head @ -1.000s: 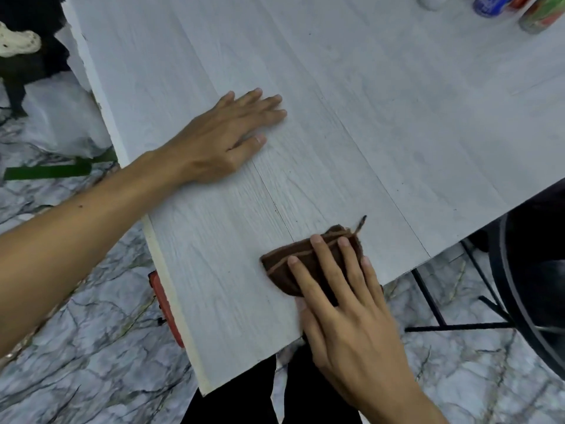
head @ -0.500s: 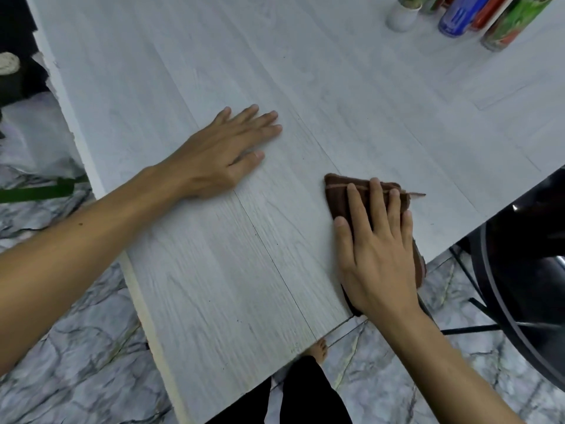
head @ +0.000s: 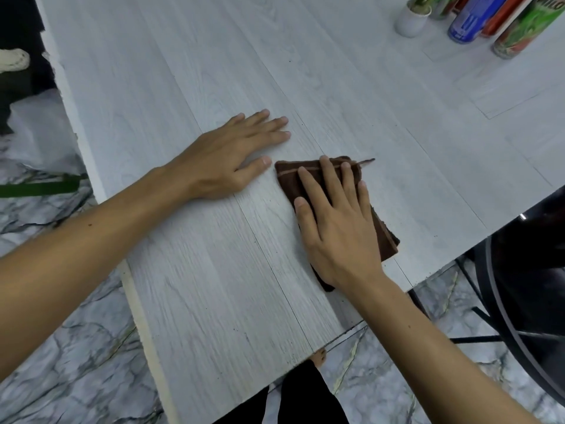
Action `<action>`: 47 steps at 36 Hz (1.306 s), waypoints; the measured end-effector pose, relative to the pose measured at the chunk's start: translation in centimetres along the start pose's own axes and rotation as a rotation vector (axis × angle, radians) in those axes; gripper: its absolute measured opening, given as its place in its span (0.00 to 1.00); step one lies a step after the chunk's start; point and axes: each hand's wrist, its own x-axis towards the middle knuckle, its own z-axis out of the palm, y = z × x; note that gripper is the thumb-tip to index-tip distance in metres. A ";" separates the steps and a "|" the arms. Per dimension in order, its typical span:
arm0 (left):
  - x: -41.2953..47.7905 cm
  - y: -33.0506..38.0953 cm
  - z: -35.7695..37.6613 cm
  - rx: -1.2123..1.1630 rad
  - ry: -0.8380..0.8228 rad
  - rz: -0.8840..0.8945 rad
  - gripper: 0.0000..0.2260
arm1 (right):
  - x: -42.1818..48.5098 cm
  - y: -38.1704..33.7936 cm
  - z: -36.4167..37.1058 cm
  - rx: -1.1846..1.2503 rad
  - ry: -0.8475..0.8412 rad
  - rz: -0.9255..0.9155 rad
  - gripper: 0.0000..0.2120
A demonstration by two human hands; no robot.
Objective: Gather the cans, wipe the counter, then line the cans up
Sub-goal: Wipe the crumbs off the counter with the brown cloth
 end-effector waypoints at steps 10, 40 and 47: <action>0.1 0.5 -0.4 -0.123 0.045 -0.060 0.19 | -1.5 -3.1 1.1 0.015 -0.047 -0.130 0.25; 3.0 5.7 2.3 -0.111 0.105 -0.124 0.22 | -6.0 7.4 -2.4 -0.048 -0.215 -0.634 0.27; 3.2 5.7 2.5 -0.124 0.160 -0.166 0.23 | -0.3 8.1 -3.6 -0.098 -0.255 -0.734 0.27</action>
